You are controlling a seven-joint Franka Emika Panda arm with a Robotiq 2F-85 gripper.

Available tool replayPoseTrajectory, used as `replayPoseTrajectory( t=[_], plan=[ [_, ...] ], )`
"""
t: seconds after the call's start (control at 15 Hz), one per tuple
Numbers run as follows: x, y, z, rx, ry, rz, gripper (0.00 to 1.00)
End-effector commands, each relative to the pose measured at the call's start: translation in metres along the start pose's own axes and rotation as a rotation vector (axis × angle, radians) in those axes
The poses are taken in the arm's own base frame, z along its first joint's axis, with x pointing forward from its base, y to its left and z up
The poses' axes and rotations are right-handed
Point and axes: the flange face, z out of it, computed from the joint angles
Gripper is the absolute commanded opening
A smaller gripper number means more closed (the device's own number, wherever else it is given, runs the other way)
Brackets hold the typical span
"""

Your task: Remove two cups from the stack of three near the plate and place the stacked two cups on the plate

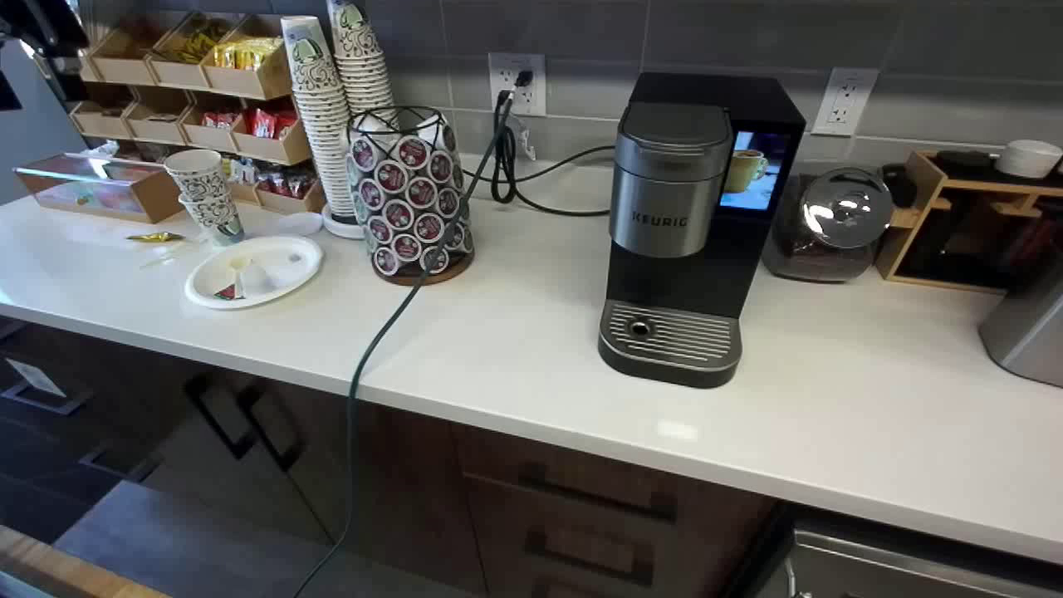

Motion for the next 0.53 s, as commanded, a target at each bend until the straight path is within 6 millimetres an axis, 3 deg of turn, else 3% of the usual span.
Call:
replayPoseTrajectory(
  t=[0.0, 0.13, 0.33, 0.47],
  plan=[
    [0.0, 0.0, -0.001, 0.0, -0.001, 0.0, 1.0],
    [0.005, -0.009, -0.005, -0.007, 0.067, -0.065, 1.0],
    [0.029, -0.054, -0.016, -0.034, 0.195, -0.204, 1.0],
    [0.053, -0.092, -0.012, -0.033, 0.273, -0.303, 1.0]
  ],
)
